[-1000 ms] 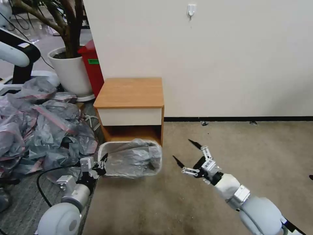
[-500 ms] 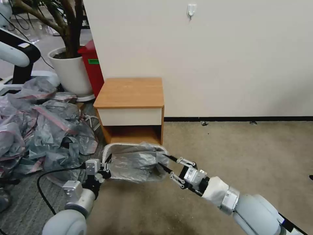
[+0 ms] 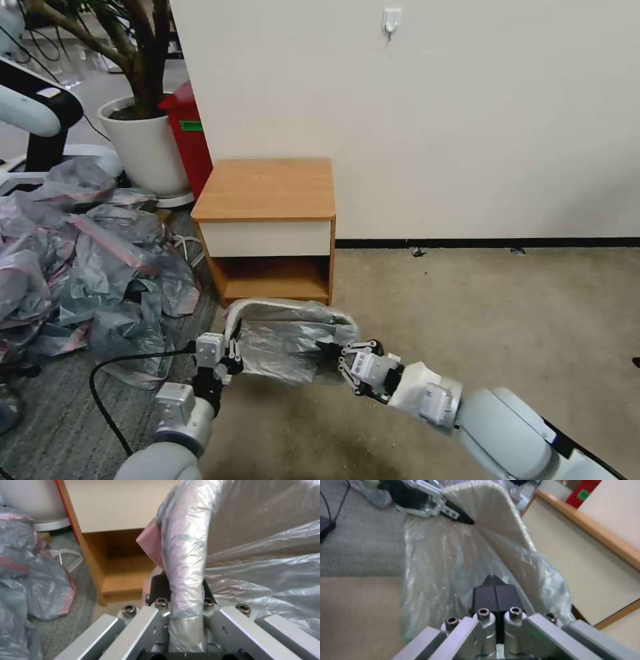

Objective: Pick up the garbage bag from the table and place it over the trash can.

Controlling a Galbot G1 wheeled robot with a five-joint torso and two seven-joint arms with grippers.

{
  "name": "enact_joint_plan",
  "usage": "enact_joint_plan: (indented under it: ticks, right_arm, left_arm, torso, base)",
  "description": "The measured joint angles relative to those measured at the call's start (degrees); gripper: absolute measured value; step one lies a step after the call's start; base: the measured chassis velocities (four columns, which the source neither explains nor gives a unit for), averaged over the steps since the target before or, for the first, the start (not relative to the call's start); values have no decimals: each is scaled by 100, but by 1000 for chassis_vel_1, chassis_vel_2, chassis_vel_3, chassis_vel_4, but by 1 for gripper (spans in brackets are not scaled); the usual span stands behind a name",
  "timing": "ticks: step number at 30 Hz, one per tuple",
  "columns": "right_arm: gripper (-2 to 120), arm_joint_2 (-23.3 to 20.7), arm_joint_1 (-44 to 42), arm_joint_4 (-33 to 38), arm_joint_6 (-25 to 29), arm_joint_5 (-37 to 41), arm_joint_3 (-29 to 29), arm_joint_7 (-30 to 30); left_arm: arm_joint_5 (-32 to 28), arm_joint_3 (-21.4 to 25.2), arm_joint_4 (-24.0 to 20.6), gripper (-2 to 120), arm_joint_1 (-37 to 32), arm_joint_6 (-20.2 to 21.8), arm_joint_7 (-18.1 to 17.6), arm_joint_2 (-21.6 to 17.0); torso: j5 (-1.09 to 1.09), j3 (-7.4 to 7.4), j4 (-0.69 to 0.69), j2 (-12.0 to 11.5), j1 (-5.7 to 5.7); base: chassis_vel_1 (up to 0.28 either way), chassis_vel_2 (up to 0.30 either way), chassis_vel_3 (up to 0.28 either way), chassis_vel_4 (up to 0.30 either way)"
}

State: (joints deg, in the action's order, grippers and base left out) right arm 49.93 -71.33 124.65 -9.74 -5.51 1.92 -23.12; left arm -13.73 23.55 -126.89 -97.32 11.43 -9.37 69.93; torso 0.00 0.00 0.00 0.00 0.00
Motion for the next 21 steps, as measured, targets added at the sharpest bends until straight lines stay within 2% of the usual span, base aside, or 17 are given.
enact_joint_plan:
  ticks: [9, 12, 21]
  right_arm:
    - [0, 4, 459, -190, -527, -316, -383, -189]
    - [0, 28, 620, -204, -831, -582, -505, -408]
    - [0, 50, 1167, -286, -1287, -1088, -854, -886]
  left_arm:
    - [168, -231, 215, 3, 125, -11, -56, 66]
    - [242, -350, 335, 3, 223, -11, -112, 116]
    - [270, -548, 492, 3, 375, -3, -158, 152]
  torso:
    - [0, 0, 0, 0, 0]
    - [0, 0, 0, 0, 0]
    - [0, 0, 0, 0, 0]
  base:
    - [0, 0, 0, 0]
    - [0, 0, 0, 0]
    - [0, 0, 0, 0]
